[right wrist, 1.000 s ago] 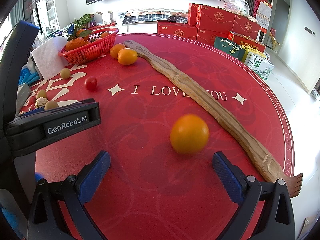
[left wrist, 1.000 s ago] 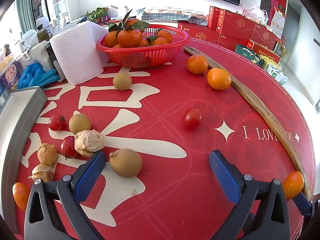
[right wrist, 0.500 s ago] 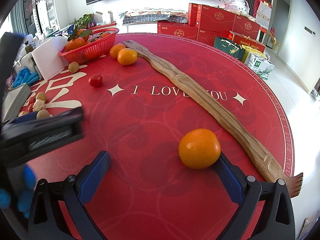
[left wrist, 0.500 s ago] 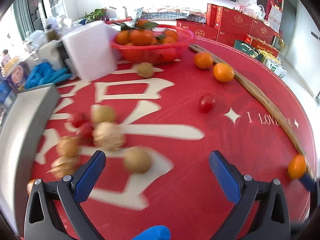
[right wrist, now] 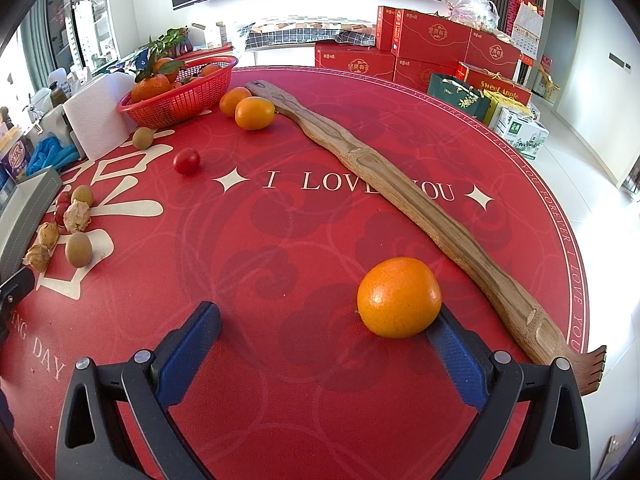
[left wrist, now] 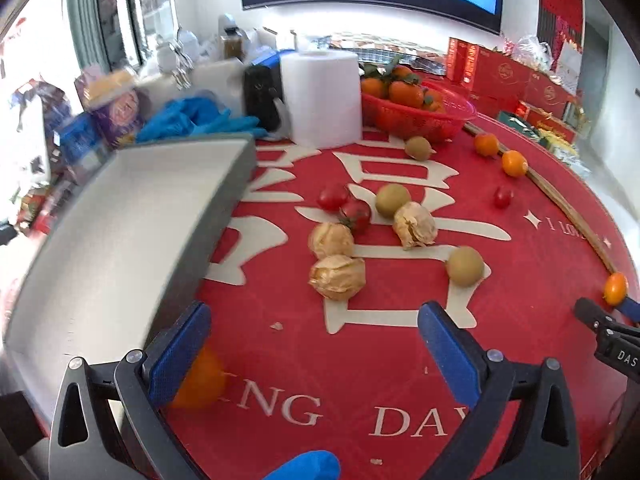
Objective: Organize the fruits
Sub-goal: 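Move the left tool toward the mandarin beside the white tray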
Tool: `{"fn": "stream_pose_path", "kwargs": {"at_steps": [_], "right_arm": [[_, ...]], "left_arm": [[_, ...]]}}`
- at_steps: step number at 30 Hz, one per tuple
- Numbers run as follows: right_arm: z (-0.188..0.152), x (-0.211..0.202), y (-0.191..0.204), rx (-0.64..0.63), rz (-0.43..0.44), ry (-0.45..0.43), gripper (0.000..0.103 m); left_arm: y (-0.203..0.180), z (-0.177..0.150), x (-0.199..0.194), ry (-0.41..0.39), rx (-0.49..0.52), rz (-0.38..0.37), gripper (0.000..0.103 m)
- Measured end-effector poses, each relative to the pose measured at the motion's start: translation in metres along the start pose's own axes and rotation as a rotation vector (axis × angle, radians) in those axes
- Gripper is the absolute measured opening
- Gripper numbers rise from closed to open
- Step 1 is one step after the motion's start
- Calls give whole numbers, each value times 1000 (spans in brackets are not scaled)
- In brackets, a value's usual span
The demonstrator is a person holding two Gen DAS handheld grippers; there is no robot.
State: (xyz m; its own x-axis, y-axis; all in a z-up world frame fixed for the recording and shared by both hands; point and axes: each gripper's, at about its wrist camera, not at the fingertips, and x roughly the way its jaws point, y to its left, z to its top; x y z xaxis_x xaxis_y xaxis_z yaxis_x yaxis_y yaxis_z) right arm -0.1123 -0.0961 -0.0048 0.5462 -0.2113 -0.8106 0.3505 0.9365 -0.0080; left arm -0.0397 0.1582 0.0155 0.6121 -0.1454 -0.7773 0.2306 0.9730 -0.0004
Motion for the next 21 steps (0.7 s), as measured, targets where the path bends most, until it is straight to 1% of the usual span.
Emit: {"fn": "stream_pose_path", "kwargs": {"at_steps": [2, 6, 8, 12, 14, 16, 17, 19, 21], "right_arm": [[0, 0, 0, 0, 0, 0, 102], [0, 0, 0, 0, 0, 0, 102], [0, 0, 0, 0, 0, 0, 102], [0, 0, 0, 0, 0, 0, 102], [0, 0, 0, 0, 0, 0, 102], [0, 0, 0, 0, 0, 0, 102], [0, 0, 0, 0, 0, 0, 102], [0, 0, 0, 0, 0, 0, 102], [0, 0, 0, 0, 0, 0, 102]], "left_arm": [[-2, -2, 5, 29, -5, -52, 103], [-15, -4, -4, -29, 52, -121, 103], [-10, -5, -8, -46, 50, -142, 103], [15, -9, -11, -38, 15, -216, 103], [19, -11, -15, -45, 19, -226, 103], [21, -11, -16, -43, 22, -256, 103], [21, -11, -16, -38, 18, -280, 103], [18, -9, -15, -17, 0, -383, 103], [10, -9, -19, -26, 23, -420, 103]]}}
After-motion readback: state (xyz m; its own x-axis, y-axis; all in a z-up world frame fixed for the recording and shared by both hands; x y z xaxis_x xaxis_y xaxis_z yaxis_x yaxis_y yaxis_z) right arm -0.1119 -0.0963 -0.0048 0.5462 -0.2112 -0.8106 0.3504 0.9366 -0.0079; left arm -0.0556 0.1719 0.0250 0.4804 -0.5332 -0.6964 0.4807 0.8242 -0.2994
